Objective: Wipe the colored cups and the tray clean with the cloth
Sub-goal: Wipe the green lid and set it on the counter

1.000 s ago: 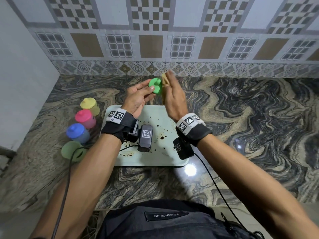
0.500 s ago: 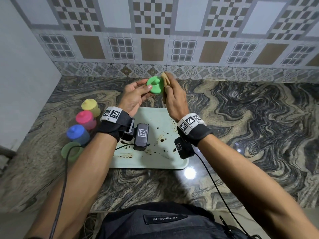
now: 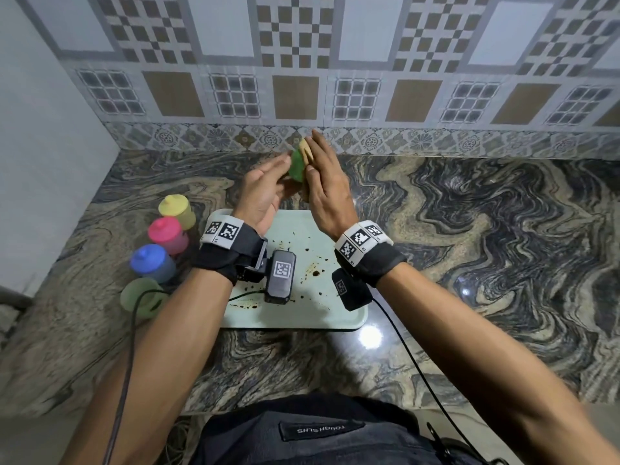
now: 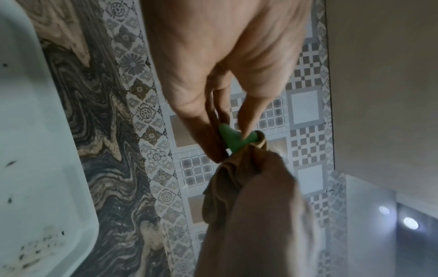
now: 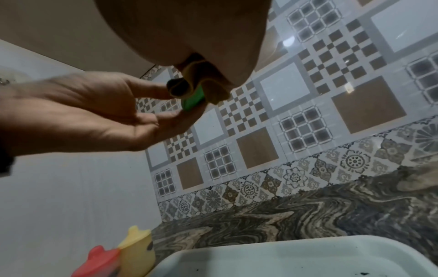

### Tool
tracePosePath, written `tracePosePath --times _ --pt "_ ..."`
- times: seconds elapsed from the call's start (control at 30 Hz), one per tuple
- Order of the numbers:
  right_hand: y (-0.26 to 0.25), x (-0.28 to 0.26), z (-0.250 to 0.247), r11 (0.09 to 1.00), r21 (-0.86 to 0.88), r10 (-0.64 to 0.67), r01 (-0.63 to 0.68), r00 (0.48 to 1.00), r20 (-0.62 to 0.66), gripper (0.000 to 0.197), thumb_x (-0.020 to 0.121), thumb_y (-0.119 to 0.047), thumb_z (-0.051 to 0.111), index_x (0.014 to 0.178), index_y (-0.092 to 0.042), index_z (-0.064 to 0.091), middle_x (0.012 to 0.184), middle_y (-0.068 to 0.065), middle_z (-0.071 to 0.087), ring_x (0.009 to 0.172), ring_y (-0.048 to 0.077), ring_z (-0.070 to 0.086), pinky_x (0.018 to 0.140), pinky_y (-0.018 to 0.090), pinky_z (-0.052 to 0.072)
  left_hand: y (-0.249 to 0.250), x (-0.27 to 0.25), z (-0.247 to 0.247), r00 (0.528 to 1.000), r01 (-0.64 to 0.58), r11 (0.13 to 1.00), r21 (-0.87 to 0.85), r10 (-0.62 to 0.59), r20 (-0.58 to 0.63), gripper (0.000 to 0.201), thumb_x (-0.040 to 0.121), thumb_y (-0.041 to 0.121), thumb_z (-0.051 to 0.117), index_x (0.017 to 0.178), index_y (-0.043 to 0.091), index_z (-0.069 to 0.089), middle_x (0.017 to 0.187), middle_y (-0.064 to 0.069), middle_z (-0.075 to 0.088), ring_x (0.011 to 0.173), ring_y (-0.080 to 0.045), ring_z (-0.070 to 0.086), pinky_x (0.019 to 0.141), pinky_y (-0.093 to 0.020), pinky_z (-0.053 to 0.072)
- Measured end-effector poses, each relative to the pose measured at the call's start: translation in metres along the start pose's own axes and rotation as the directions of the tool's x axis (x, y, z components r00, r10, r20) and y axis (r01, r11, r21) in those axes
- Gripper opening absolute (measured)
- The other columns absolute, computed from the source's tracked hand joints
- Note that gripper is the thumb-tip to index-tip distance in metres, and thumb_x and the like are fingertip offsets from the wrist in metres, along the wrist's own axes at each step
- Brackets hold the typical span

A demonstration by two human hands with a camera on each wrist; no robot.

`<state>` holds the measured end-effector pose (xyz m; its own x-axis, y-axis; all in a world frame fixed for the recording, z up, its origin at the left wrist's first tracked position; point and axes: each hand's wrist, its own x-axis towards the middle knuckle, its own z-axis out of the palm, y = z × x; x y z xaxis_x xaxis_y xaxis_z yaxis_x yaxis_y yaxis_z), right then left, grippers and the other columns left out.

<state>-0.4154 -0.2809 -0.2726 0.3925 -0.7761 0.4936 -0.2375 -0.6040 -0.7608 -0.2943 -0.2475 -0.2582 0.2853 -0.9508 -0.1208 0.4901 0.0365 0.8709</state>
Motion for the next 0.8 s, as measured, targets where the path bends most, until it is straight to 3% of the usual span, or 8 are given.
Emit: tracePosePath --times 0.1,0.2,0.3,0.43,0.6,0.67,0.73,0.8 --pt "0.006 0.002 -0.004 1.0 -0.018 0.002 -0.001 0.999 0.034 0.047 0.105 -0.011 0.036 0.15 -0.001 0.038 0.162 0.013 0.029 0.151 0.021 0.025 0.124 0.032 0.021 0.002 -0.006 0.001 0.998 0.021 0.999 0.031 -0.023 0.052 0.045 0.094 -0.012 0.045 0.138 0.0 0.046 0.125 -0.01 0.063 0.102 -0.014 0.067 0.085 -0.025 0.056" --pt "0.013 -0.001 -0.009 0.999 -0.05 -0.005 0.011 0.994 0.106 0.048 0.106 -0.015 0.035 0.153 -0.008 0.035 0.164 0.009 0.026 0.152 0.018 0.02 0.125 0.028 0.018 0.01 -0.007 -0.001 0.998 0.026 0.997 0.076 -0.03 0.055 0.049 0.094 -0.012 0.046 0.141 0.001 0.044 0.117 -0.005 0.066 0.096 -0.009 0.068 0.076 -0.02 0.055" --pt "0.014 0.0 -0.017 0.996 -0.078 -0.026 0.035 0.993 0.113 0.045 0.104 -0.016 0.031 0.147 -0.011 0.044 0.159 0.007 0.035 0.147 0.016 0.03 0.119 0.017 0.022 0.017 -0.009 -0.005 0.985 0.083 0.986 0.142 -0.103 0.135 0.048 0.094 -0.012 0.044 0.14 0.0 0.042 0.112 -0.003 0.068 0.097 -0.01 0.068 0.078 -0.021 0.055" --pt "0.003 0.0 -0.023 0.995 -0.034 -0.092 0.095 0.991 0.095 0.043 0.102 -0.018 0.029 0.138 -0.007 0.051 0.137 0.01 0.054 0.123 0.015 0.051 0.106 0.035 0.042 0.028 -0.008 -0.01 0.96 0.097 0.986 0.136 -0.128 0.247 0.046 0.094 -0.011 0.044 0.139 -0.003 0.042 0.109 -0.003 0.071 0.1 -0.012 0.068 0.082 -0.023 0.056" --pt "0.0 0.0 -0.017 0.994 0.087 -0.069 0.066 0.997 0.031 0.052 0.104 -0.01 0.036 0.155 -0.012 0.027 0.157 0.012 0.037 0.143 0.016 0.04 0.119 0.035 0.034 0.022 -0.005 -0.002 0.994 0.059 0.996 -0.061 -0.052 0.099 0.028 0.096 -0.005 0.047 0.123 -0.002 0.055 0.099 -0.008 0.072 0.089 -0.014 0.071 0.076 -0.025 0.058" --pt "0.003 0.002 -0.013 0.992 0.042 -0.116 0.116 0.993 0.016 0.049 0.102 -0.006 0.036 0.151 -0.005 0.036 0.154 0.015 0.037 0.144 0.02 0.037 0.121 0.037 0.031 0.017 -0.004 0.003 0.998 0.036 0.996 -0.082 -0.031 0.062 0.022 0.097 -0.004 0.046 0.113 0.003 0.059 0.094 -0.007 0.074 0.087 -0.013 0.071 0.074 -0.025 0.058" --pt "0.004 0.003 -0.012 0.992 0.023 -0.126 0.126 0.992 -0.007 0.044 0.1 -0.003 0.037 0.144 0.0 0.045 0.151 0.016 0.039 0.141 0.016 0.036 0.119 0.024 0.029 0.015 -0.005 0.006 0.999 0.005 0.999 -0.038 -0.004 0.051 0.022 0.097 -0.005 0.046 0.113 0.003 0.059 0.099 -0.008 0.072 0.088 -0.013 0.071 0.075 -0.026 0.058" --pt "0.006 0.005 -0.014 0.988 0.053 -0.147 0.147 0.989 -0.004 0.041 0.099 -0.001 0.036 0.137 0.003 0.05 0.147 0.017 0.044 0.138 0.014 0.039 0.116 0.019 0.028 0.017 -0.006 0.004 0.997 -0.021 0.999 0.031 0.019 0.076 0.025 0.097 -0.005 0.046 0.119 0.0 0.057 0.105 -0.009 0.068 0.092 -0.014 0.069 0.079 -0.027 0.058"
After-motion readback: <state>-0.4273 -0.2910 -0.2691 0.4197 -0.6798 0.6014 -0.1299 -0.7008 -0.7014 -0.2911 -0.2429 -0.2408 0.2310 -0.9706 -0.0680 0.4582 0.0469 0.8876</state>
